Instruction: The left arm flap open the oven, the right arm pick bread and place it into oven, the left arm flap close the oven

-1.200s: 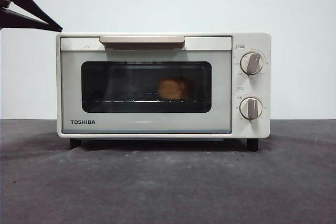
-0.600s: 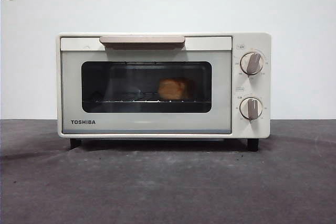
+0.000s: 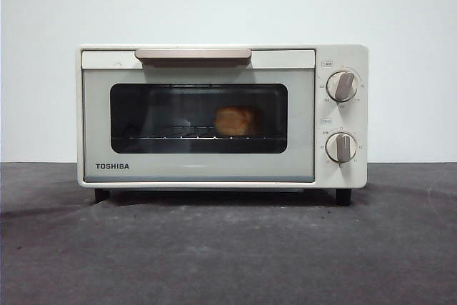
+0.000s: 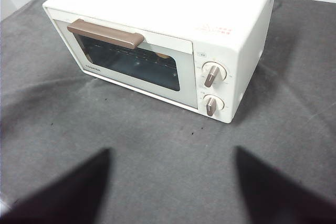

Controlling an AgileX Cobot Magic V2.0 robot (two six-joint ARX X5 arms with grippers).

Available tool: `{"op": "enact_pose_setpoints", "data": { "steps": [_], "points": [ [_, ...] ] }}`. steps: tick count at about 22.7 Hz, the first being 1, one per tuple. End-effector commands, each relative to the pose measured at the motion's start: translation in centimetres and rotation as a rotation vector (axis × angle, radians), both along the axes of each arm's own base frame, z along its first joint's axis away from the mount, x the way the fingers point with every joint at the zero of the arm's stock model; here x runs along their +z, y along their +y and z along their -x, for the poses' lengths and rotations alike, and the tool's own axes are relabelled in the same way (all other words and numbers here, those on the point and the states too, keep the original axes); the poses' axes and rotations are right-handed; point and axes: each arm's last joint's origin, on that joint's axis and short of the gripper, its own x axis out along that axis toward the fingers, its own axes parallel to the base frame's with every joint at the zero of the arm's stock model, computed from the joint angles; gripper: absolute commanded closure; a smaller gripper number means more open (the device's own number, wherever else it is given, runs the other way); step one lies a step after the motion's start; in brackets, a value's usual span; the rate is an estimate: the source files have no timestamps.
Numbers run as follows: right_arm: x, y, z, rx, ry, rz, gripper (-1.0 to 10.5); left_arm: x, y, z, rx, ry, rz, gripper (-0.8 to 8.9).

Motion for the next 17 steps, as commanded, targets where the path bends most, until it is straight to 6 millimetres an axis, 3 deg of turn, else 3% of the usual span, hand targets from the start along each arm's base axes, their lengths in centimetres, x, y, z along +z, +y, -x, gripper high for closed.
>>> {"op": "enact_pose_setpoints", "data": {
  "steps": [1,17],
  "points": [
    [0.52,0.04,0.03,0.018,-0.024,0.002,9.3,0.58,-0.01,-0.02,-0.006,-0.031,-0.01,8.03],
    [0.99,0.16,-0.13,-0.002,-0.053,-0.052,9.3,0.52,-0.04,0.07,-0.009,-0.048,-0.009,8.04]
  ]
}}
